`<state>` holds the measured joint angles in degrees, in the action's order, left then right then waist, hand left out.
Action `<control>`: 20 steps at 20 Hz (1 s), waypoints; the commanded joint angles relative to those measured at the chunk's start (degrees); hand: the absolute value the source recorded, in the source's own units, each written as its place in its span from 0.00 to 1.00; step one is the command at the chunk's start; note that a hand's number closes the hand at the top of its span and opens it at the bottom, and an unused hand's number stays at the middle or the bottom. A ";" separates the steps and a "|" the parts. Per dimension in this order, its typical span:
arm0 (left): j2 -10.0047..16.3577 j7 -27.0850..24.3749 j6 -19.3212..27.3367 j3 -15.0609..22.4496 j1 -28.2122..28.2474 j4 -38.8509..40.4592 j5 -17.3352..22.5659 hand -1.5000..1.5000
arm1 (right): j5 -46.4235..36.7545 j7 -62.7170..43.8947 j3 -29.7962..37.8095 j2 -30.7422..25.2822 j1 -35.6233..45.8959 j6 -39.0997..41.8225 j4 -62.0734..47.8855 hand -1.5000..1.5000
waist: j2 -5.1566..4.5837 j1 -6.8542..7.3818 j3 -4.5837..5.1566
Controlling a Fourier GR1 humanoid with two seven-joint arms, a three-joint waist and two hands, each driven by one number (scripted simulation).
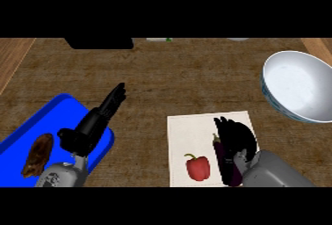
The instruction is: Pick the eggplant from the placemat and place it in the bowl
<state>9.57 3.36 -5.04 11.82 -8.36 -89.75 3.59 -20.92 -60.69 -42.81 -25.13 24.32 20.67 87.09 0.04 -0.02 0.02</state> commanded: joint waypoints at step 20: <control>0.19 -1.68 -6.37 -5.14 2.48 -1.10 -0.61 0.50 | -21.35 18.40 9.58 8.37 -3.93 -3.64 -14.11 1.00 | -0.10 0.47 -0.04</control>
<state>7.23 3.43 -8.25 9.30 -7.09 -90.17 1.17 -38.39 -47.47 -34.32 -18.47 18.74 20.47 80.20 0.22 0.13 0.18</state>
